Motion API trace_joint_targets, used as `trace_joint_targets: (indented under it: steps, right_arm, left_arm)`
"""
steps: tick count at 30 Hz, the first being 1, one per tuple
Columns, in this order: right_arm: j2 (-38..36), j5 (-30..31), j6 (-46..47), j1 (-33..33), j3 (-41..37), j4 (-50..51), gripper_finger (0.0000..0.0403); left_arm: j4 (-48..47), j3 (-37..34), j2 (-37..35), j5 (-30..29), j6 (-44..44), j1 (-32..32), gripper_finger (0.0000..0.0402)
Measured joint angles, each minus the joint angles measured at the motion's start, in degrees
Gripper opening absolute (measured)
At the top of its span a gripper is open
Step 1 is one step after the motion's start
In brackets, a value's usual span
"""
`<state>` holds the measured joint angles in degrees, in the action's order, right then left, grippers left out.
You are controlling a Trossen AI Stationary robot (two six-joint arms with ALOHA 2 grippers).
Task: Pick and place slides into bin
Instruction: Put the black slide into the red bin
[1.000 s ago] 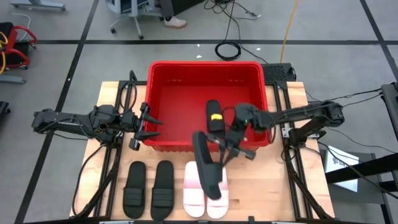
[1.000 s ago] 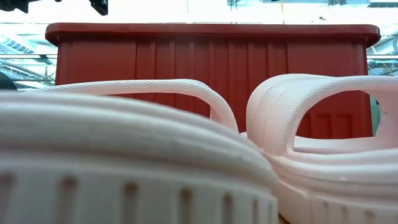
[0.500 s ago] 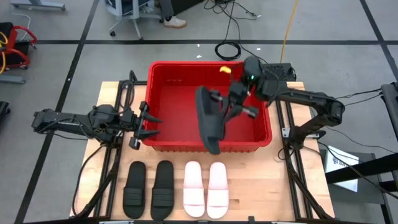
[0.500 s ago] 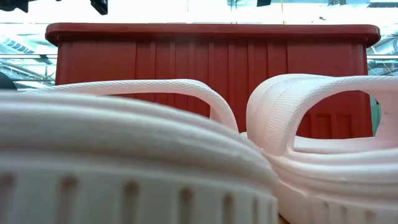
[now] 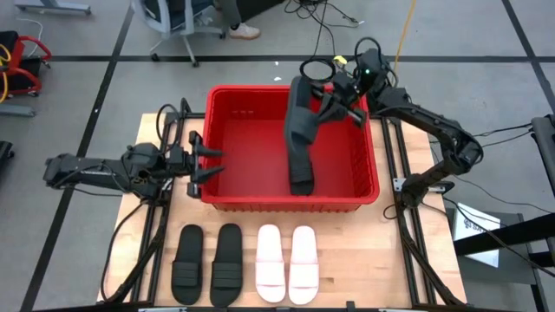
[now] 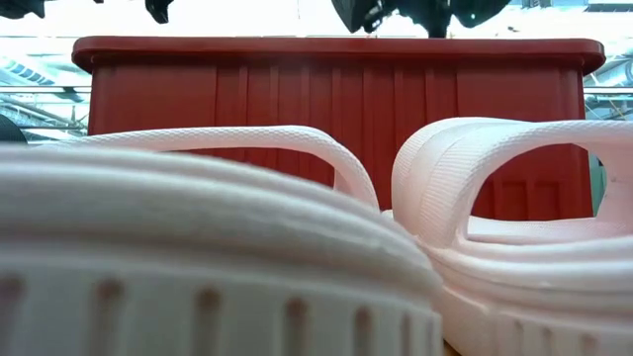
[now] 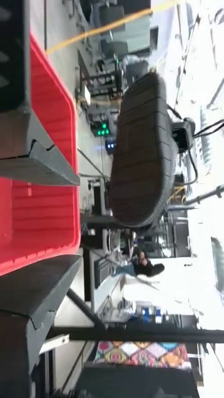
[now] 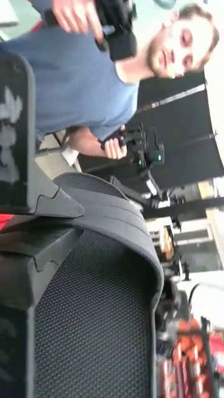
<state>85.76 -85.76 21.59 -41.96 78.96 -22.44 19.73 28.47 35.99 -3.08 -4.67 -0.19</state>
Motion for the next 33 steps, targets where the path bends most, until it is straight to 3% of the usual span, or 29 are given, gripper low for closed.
trace_joint_targets:
  steps: [5,12,25,33]
  right_arm:
    - [0.6,-1.3,3.6,-3.6,0.0,-0.1,0.0011]
    - [3.1,-4.5,10.1,-4.6,0.0,-3.6,0.0009]
    - [9.5,-4.3,5.7,-4.9,0.0,-6.2,0.0010]
    - [8.3,5.8,-5.1,-3.2,0.0,-14.1,0.0012]
  left_arm:
    - [-0.1,0.0,0.0,0.5,3.3,4.0,0.0198]
    - [-5.8,3.4,0.0,6.5,3.9,10.1,0.0198]
    - [-7.9,4.9,0.0,6.6,3.5,14.4,0.0198]
    - [-7.4,4.9,0.0,6.6,4.1,14.4,0.0198]
